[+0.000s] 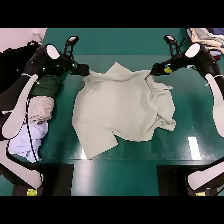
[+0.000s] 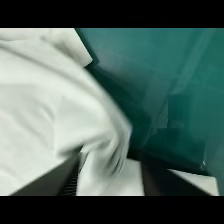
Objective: Fold the shirts.
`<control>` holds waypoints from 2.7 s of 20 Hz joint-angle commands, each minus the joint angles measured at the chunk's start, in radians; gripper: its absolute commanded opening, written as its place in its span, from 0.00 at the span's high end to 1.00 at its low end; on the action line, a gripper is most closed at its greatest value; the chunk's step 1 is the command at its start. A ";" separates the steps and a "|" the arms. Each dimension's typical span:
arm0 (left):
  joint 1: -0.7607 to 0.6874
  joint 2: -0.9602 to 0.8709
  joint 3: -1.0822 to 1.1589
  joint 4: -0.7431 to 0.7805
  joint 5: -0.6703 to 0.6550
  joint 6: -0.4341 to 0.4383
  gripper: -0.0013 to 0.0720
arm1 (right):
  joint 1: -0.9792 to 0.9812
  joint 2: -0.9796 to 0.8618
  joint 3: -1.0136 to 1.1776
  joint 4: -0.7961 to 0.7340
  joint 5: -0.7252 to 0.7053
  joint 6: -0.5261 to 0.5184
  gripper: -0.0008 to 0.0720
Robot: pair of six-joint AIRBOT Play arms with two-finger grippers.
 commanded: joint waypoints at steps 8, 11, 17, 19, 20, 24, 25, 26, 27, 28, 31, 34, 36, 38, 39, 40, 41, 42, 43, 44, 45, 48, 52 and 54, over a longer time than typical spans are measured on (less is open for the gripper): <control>0.204 0.227 -0.130 0.029 -0.406 -0.026 0.30 | -0.157 0.315 -0.191 0.000 0.251 -0.007 0.35; 0.201 0.354 -0.414 0.024 -0.345 -0.024 0.30 | -0.187 0.454 -0.352 0.000 0.251 -0.006 0.36; 0.201 0.503 -0.838 -0.087 -0.189 -0.022 0.30 | -0.199 0.633 -0.538 0.000 0.240 -0.006 0.36; 0.201 0.503 -0.899 -0.115 -0.152 -0.023 0.30 | -0.200 0.676 -0.586 -0.003 0.240 -0.006 0.36; 0.201 0.502 -0.920 -0.124 -0.136 -0.023 0.30 | -0.200 0.691 -0.605 -0.003 0.241 -0.006 0.36; 0.201 0.502 -0.966 -0.243 -0.119 0.040 0.30 | -0.202 0.753 -0.678 -0.007 0.239 -0.006 0.36; 0.201 0.502 -0.977 -0.267 -0.117 0.057 0.30 | -0.216 0.764 -0.702 -0.002 0.242 -0.003 0.36; 0.201 0.501 -0.986 -0.271 -0.116 0.056 0.30 | -0.236 0.776 -0.724 -0.002 0.244 0.014 0.36; 0.201 0.501 -0.995 -0.271 -0.117 0.056 0.30 | -0.265 0.791 -0.752 -0.002 0.243 0.021 0.36; 0.201 0.501 -1.000 -0.272 -0.121 0.057 0.30 | -0.298 0.806 -0.780 -0.002 0.244 0.021 0.36; 0.201 0.501 -1.001 -0.277 -0.112 0.056 0.55 | -0.426 0.845 -0.892 -0.003 0.253 0.021 0.35; 0.201 0.501 -0.981 -0.343 -0.098 0.098 0.95 | -0.520 0.848 -1.014 -0.002 0.274 0.021 0.15; 0.201 0.502 -0.950 -0.378 -0.111 0.109 0.95 | -0.528 0.848 -1.093 0.000 0.250 0.021 0.21; 0.201 0.502 -0.926 -0.382 -0.114 0.109 0.95 | -0.514 0.848 -1.174 0.063 0.200 0.021 0.22; 0.201 0.502 -0.920 -0.383 -0.114 0.109 0.95 | -0.501 0.848 -1.205 0.099 0.164 0.021 0.28; 0.201 0.502 -0.920 -0.384 -0.114 0.109 0.95 | -0.481 0.848 -1.230 0.130 0.121 0.021 0.34; 0.201 0.502 -0.920 -0.383 -0.115 0.109 0.95 | -0.459 0.848 -1.247 0.150 0.080 0.021 0.34; 0.201 0.502 -0.920 -0.384 -0.115 0.109 0.95 | -0.432 0.848 -1.258 0.161 0.047 0.029 0.34; 0.201 0.502 -0.920 -0.383 -0.115 0.109 0.95 | -0.407 0.848 -1.262 0.154 0.026 0.042 0.34; 0.201 0.502 -0.920 -0.384 -0.114 0.109 0.95 | -0.384 0.842 -1.260 0.149 0.006 0.050 0.34; 0.201 0.502 -0.920 -0.384 -0.113 0.109 0.95 | -0.367 0.826 -1.254 0.148 -0.003 0.053 0.34; 0.201 0.502 -0.920 -0.383 -0.118 0.109 0.95 | -0.320 0.729 -1.211 0.148 -0.005 0.056 0.36; 0.201 0.513 -0.920 -0.377 -0.118 0.134 0.95 | -0.246 0.638 -1.123 0.146 0.000 0.039 0.93; 0.202 0.570 -0.915 -0.360 -0.119 0.134 0.95 | -0.221 0.649 -1.075 0.146 0.019 0.035 0.96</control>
